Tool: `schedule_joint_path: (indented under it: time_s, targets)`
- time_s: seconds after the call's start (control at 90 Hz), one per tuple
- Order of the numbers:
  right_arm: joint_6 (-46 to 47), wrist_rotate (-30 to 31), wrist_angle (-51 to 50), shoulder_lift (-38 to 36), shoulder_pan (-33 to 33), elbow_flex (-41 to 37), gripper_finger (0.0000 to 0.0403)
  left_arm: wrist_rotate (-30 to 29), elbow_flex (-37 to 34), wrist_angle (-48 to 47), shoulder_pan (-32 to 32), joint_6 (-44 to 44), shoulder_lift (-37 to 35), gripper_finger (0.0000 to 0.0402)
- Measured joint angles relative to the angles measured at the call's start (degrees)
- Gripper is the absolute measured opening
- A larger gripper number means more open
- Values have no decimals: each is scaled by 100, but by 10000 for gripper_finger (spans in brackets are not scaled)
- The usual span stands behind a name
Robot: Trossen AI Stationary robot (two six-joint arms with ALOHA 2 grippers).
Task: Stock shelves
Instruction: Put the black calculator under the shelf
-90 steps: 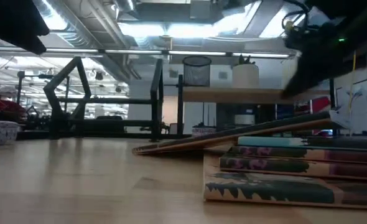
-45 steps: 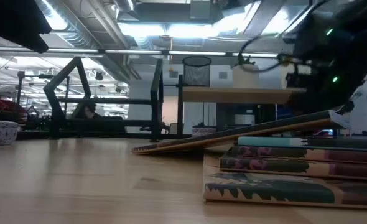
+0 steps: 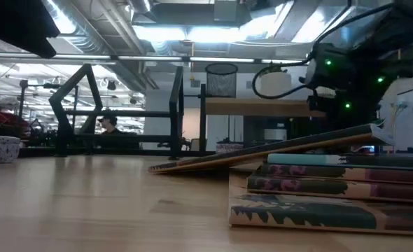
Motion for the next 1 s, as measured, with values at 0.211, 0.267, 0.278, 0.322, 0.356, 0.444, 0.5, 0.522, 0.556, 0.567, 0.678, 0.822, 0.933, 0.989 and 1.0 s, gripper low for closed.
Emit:
schedule_joint_path:
  time_s: [0.211, 0.267, 0.278, 0.322, 0.356, 0.444, 0.5, 0.522, 0.556, 0.567, 0.678, 0.822, 0.933, 0.989, 1.0]
  targets:
    - [-363, -82, -328, -458, 365, 0, 0, 0, 0, 2, 0, 53, 0, 138]
    - [-366, -176, -486, -687, 721, 2, 0, 0, 0, 5, 0, 52, 0, 138]
    - [-366, -200, -518, -730, 795, 2, 0, 0, 0, 5, 0, 53, 0, 138]
    - [-367, -321, -626, -895, 1120, 2, 0, 0, 0, 3, 0, 50, 0, 138]
    - [-368, -425, -633, -993, 1387, 2, 0, 0, 0, 5, 0, 49, 0, 138]
    - [-388, -797, -466, -1075, 2021, 4, 0, -3, 0, 5, 0, 39, 0, 138]
    - [-467, -1037, -324, -1031, 2334, 4, 0, -24, 0, 9, 0, 29, 0, 138]
    - [-507, -1108, -264, -988, 2435, 4, 0, -37, 0, 9, 0, 28, 0, 138]
    - [-525, -1177, -188, -913, 2559, 7, 0, -72, 0, 12, 0, 21, 0, 138]
    - [-529, -1194, -175, -886, 2589, 7, 0, -83, 0, 16, 0, 20, 0, 138]
    - [-529, -1142, -20, -529, 2731, 7, 0, -135, 0, 27, 0, 20, 0, 138]
    - [-534, -833, -41, -95, 2509, 4, 0, -146, 0, 24, 0, 36, 0, 138]
    - [-559, -675, 13, 38, 2212, 13, 0, -147, 0, 36, 0, 37, 0, 138]
    - [-613, -623, 29, 39, 2037, 13, 0, -146, 0, 37, -1, 37, 0, 138]
    - [-637, -592, 29, 41, 2006, 12, 0, -146, 0, 35, 0, 35, 0, 138]
